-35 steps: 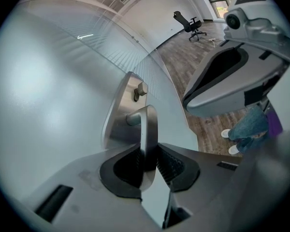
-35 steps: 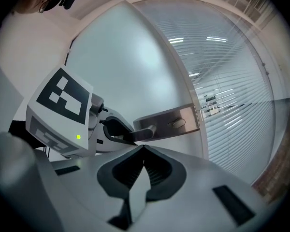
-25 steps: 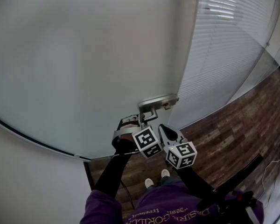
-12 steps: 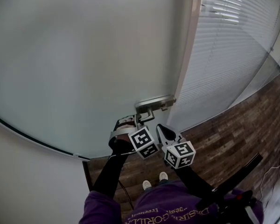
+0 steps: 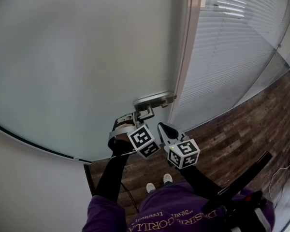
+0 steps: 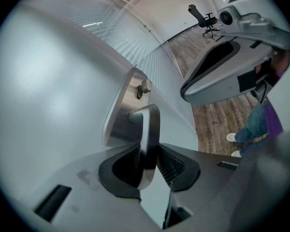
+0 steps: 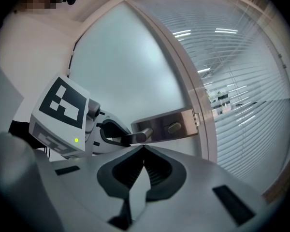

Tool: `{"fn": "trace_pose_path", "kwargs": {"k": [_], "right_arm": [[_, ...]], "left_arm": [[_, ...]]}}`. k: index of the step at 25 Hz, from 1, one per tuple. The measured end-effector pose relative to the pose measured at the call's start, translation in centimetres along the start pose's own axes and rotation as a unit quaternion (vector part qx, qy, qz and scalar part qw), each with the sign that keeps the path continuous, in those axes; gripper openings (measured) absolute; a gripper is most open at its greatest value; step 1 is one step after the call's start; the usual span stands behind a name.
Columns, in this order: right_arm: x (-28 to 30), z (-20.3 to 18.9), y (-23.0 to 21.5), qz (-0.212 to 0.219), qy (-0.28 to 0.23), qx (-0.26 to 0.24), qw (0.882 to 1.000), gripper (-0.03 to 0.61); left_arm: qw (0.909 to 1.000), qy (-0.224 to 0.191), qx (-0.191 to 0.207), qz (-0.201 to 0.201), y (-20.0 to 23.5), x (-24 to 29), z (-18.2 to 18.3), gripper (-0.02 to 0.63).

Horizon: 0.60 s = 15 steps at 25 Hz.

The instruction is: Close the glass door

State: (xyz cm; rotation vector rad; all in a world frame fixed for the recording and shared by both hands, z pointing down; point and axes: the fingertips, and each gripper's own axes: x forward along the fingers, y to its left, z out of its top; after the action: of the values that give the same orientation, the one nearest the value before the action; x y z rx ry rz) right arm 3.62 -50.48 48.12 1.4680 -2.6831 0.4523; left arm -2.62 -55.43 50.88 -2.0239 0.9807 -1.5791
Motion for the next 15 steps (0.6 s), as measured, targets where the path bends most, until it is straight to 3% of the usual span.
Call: {"fn": "trace_pose_path", "kwargs": {"k": [15], "right_arm": [[0.64,0.51,-0.06,-0.002,-0.004,-0.008,1.000,-0.003]], "left_arm": [[0.9999,-0.002,0.000,0.013,0.85,0.64,-0.10,0.086]]}}
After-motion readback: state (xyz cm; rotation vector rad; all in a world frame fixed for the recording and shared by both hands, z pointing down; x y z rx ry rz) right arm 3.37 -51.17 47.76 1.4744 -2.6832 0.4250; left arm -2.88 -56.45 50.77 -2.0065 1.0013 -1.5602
